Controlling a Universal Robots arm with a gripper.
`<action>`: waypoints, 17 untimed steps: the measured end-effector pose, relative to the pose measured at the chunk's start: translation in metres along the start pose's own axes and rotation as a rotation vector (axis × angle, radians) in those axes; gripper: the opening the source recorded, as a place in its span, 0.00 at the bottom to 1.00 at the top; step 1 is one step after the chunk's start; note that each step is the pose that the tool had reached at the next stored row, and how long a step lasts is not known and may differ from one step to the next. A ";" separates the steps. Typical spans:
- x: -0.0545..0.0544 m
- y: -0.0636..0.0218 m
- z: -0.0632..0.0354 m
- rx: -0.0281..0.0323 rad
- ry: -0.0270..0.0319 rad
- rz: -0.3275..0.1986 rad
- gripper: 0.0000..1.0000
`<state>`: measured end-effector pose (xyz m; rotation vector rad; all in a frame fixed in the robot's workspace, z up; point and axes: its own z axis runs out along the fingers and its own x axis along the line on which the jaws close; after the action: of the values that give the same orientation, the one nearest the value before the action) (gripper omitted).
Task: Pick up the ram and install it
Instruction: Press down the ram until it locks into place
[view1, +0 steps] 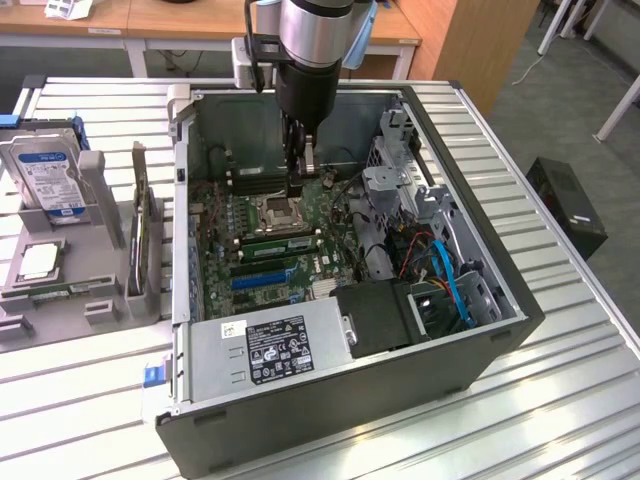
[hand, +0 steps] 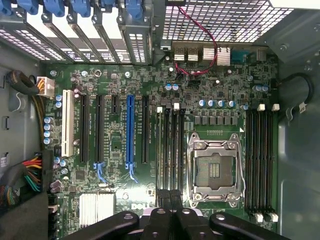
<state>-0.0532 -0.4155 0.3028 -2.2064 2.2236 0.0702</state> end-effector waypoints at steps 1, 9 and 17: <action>0.000 0.0000 0.0000 0.0000 -0.0001 0.003 0.11; 0.000 0.0000 0.0015 0.0053 -0.0036 0.143 0.11; 0.000 -0.0001 0.0026 0.0108 -0.0074 0.288 0.11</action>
<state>-0.0532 -0.4155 0.3001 -1.8601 2.5127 0.0674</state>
